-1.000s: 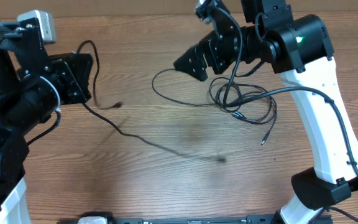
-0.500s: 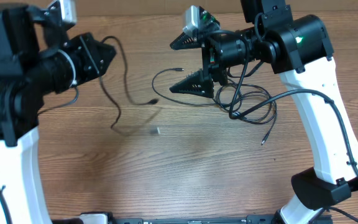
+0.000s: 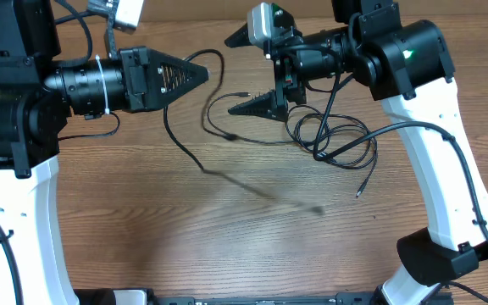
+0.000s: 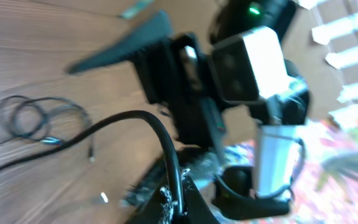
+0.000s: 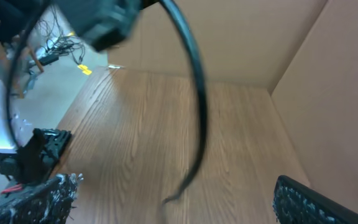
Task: Untangle cables
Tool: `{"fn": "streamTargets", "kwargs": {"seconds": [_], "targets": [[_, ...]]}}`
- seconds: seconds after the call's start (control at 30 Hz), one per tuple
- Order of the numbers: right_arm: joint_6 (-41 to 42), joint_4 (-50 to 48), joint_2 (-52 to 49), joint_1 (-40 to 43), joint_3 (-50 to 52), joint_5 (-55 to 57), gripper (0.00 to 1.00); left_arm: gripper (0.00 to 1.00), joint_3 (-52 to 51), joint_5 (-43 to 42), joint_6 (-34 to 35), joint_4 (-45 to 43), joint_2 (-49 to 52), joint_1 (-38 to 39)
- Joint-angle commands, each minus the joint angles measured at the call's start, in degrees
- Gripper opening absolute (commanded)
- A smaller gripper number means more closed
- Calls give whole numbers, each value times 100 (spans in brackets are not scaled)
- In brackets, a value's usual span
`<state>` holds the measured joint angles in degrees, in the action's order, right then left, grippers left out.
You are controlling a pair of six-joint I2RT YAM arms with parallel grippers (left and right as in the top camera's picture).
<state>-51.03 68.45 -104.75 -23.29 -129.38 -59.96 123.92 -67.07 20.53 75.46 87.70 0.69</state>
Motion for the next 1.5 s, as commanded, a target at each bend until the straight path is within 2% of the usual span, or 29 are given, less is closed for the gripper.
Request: {"fn": "streamTargets", "kwargs": {"seconds": [0.0, 0.23, 0.47, 0.73, 1.03, 1.2, 1.47], "targets": [[-44, -61, 13, 11, -109, -11, 100, 4, 87, -765, -258, -76, -122, -28], [120, -7, -7, 4, -109, -459, 100, 4, 87, -820, -466, -269, -164, -28], [321, 326, -7, -37, -109, -1180, 100, 5, 87, -304, -527, -404, -164, -28], [295, 308, -114, -431, -107, -1169, 100, 5, 87, -393, 254, -1268, -164, -28], [299, 238, -201, -573, -107, -1174, 97, 4, 87, -415, 315, -1543, -164, -31], [299, 234, -201, -640, -107, -1176, 97, 4, 87, 155, 782, -2157, -162, -39], [297, 151, -201, -660, -107, -1176, 97, 4, 87, 577, 988, -2503, -162, -39]]}}
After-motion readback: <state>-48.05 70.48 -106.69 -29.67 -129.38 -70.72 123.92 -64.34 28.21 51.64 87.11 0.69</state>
